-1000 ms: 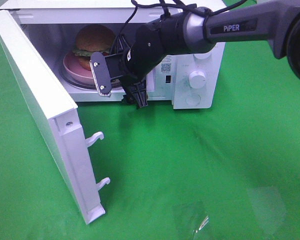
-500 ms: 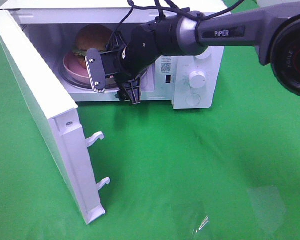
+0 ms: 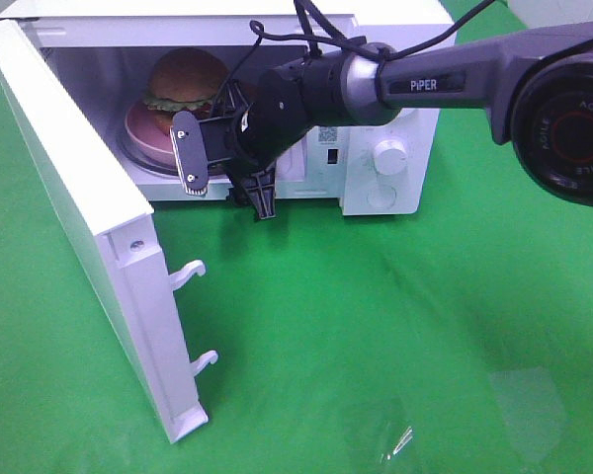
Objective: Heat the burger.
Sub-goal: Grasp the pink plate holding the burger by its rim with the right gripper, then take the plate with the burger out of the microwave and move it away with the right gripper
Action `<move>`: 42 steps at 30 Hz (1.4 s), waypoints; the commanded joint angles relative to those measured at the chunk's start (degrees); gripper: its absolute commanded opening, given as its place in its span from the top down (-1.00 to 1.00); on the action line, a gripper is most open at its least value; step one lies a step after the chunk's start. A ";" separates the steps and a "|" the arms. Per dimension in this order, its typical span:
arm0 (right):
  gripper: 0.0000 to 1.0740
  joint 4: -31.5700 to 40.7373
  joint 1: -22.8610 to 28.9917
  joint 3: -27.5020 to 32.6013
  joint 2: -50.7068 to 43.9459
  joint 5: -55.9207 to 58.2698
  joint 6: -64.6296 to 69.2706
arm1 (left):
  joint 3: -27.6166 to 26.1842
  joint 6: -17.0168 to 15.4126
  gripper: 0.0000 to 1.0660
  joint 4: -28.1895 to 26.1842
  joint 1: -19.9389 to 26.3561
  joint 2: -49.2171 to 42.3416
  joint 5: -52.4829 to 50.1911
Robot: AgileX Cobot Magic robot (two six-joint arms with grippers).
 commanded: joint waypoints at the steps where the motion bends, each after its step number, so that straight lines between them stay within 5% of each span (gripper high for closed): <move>1: -0.28 1.03 -0.06 -0.40 0.29 -0.29 -0.11 | 0.06 0.00 -0.83 0.17 0.06 -1.03 -0.17; 6: -0.04 1.83 -0.06 -0.40 0.29 -0.11 -0.11 | 0.06 0.00 -0.83 0.17 0.06 -1.03 -0.17; 9: 0.44 1.83 -0.06 -0.40 0.29 0.86 -0.11 | 0.06 0.00 -0.83 0.17 0.06 -1.03 -0.17; 10: 0.44 1.83 -0.06 -0.40 0.29 0.86 -0.11 | 0.06 0.00 -0.83 0.17 0.06 -1.03 -0.17; 11: 0.71 1.83 0.06 -0.40 -0.17 2.06 -0.11 | 0.06 0.00 -0.83 0.17 0.06 -1.03 -0.17; 12: 0.71 1.83 0.06 -0.40 -0.17 2.06 -0.11 | 0.06 0.00 -0.83 0.17 0.06 -1.03 -0.17; 13: 0.97 1.83 0.11 -0.40 -0.69 2.86 -0.11 | 0.06 0.00 -0.83 0.17 0.06 -1.03 -0.17; 32: 1.00 10.66 1.43 -0.17 -5.73 18.91 -10.26 | 0.06 0.00 -0.83 0.23 0.06 -1.03 -0.17; 42: 1.00 7.33 1.32 10.60 -12.38 12.95 -14.09 | 0.06 0.00 -0.83 0.17 0.06 -1.03 -0.17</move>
